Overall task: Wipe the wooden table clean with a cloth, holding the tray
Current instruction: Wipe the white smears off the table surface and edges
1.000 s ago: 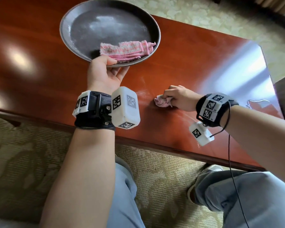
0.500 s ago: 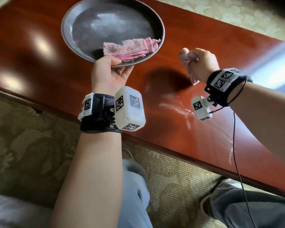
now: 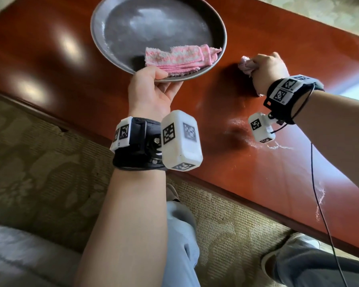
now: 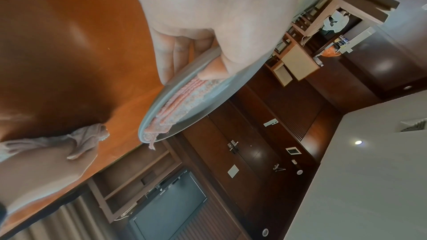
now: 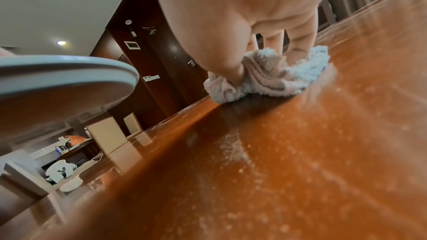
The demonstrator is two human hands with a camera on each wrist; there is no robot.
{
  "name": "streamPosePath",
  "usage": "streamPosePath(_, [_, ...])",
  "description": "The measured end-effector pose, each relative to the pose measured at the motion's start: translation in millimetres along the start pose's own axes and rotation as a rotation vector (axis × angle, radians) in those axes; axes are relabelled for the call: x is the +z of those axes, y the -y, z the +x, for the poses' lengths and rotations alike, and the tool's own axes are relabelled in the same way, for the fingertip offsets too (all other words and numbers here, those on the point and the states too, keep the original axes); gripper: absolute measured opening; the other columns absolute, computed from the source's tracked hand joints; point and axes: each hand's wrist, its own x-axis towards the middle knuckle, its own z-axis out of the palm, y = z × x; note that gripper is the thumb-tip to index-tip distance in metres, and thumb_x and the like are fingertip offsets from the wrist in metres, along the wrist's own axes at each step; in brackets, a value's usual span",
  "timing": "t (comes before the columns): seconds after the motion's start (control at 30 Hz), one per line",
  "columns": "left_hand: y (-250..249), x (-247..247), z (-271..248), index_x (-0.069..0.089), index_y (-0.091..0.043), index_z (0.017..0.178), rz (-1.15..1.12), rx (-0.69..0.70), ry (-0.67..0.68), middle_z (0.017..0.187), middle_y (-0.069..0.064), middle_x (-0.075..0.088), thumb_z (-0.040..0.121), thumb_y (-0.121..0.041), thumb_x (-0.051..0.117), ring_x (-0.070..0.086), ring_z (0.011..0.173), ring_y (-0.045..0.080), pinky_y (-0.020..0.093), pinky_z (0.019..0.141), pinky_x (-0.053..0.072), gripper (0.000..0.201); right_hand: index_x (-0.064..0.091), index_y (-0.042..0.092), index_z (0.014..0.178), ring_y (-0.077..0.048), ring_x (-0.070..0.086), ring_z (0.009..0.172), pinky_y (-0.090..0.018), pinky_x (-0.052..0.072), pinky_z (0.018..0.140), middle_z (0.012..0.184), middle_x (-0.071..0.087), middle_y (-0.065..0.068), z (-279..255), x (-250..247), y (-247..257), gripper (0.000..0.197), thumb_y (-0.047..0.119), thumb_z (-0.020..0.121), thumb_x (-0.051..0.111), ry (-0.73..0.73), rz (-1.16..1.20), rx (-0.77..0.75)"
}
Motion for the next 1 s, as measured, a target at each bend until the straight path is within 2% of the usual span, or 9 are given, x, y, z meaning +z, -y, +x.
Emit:
streamPosePath(0.13, [0.4,-0.3,0.7,0.057,0.004,0.116,-0.007,-0.007,-0.009,0.109,0.024,0.068,0.082,0.012,0.04,0.068,0.106,0.04,0.052,0.085,0.058,0.038,0.061,0.031,0.125,-0.039,0.046,0.118,-0.044,0.04,0.103,0.127,0.048,-0.011,2.4,-0.9,9.7,0.037,0.018,0.094,0.046,0.105,-0.079,0.033])
streamPosePath(0.23, [1.2,0.8,-0.8,0.057,0.004,0.118,-0.004,-0.017,-0.007,0.11,0.024,0.068,0.083,0.012,0.04,0.068,0.105,0.04,0.051,0.084,0.059,0.039,0.062,0.026,0.127,-0.028,0.04,0.126,-0.041,0.028,0.107,0.129,0.056,-0.006,6.0,-4.1,12.7,0.033,0.021,0.099,0.046,0.168,-0.111,-0.048])
streamPosePath(0.37, [3.1,3.4,-3.3,0.056,0.005,0.118,0.002,-0.015,-0.002,0.115,0.026,0.067,0.083,0.012,0.041,0.068,0.106,0.04,0.051,0.085,0.058,0.039,0.062,0.025,0.127,-0.027,0.041,0.126,-0.04,0.029,0.109,0.114,0.055,-0.001,6.1,-7.7,16.2,0.032,0.027,0.101,0.043,0.208,-0.107,-0.068])
streamPosePath(0.43, [4.3,4.8,-3.9,0.056,0.005,0.12,-0.001,-0.013,-0.002,0.118,0.027,0.066,0.083,0.011,0.041,0.068,0.105,0.041,0.052,0.085,0.058,0.041,0.063,0.024,0.125,-0.027,0.043,0.124,-0.039,0.031,0.108,0.099,0.053,0.009,2.4,-6.6,16.7,0.032,0.026,0.101,0.042,0.22,-0.085,-0.094])
streamPosePath(0.53, [5.9,7.0,-5.4,0.056,0.005,0.121,0.004,-0.013,0.0,0.116,0.027,0.067,0.083,0.011,0.041,0.068,0.104,0.041,0.052,0.085,0.058,0.042,0.065,0.023,0.118,-0.032,0.049,0.116,-0.039,0.036,0.103,0.111,0.054,-0.007,-6.8,-3.5,15.5,0.03,0.024,0.099,0.042,0.185,-0.086,-0.147])
streamPosePath(0.6, [7.2,9.7,-7.4,0.057,0.005,0.118,0.01,-0.016,0.009,0.109,0.025,0.068,0.083,0.011,0.041,0.069,0.102,0.04,0.05,0.084,0.059,0.039,0.066,0.027,0.118,-0.033,0.051,0.11,-0.038,0.037,0.1,0.108,0.049,-0.008,-14.5,0.5,13.4,0.031,0.026,0.098,0.043,0.185,-0.051,-0.171])
streamPosePath(0.7, [10.4,13.3,-11.1,0.058,0.005,0.115,0.014,-0.022,0.016,0.105,0.023,0.068,0.082,0.011,0.041,0.068,0.102,0.04,0.05,0.083,0.059,0.038,0.065,0.04,0.111,-0.035,0.052,0.107,-0.044,0.044,0.096,0.101,0.045,0.003,-27.9,3.1,15.2,0.033,0.037,0.09,0.04,0.198,0.001,-0.185])
streamPosePath(0.83, [15.3,18.5,-17.2,0.058,0.005,0.116,0.038,-0.027,0.02,0.105,0.023,0.067,0.082,0.011,0.041,0.068,0.1,0.04,0.051,0.084,0.059,0.039,0.06,0.037,0.103,-0.037,0.05,0.106,-0.05,0.044,0.093,0.098,0.043,0.002,-44.9,1.5,20.4,0.037,0.048,0.08,0.032,0.306,-0.025,-0.231])
streamPosePath(1.0, [19.4,27.2,-24.8,0.059,0.006,0.107,0.045,-0.036,0.041,0.106,0.024,0.065,0.083,0.011,0.04,0.067,0.095,0.039,0.051,0.083,0.059,0.031,0.059,0.04,0.109,-0.033,0.048,0.11,-0.053,0.042,0.094,0.1,0.044,0.008,-61.3,3.0,22.8,0.062,0.057,0.064,0.02,0.336,-0.073,-0.255])
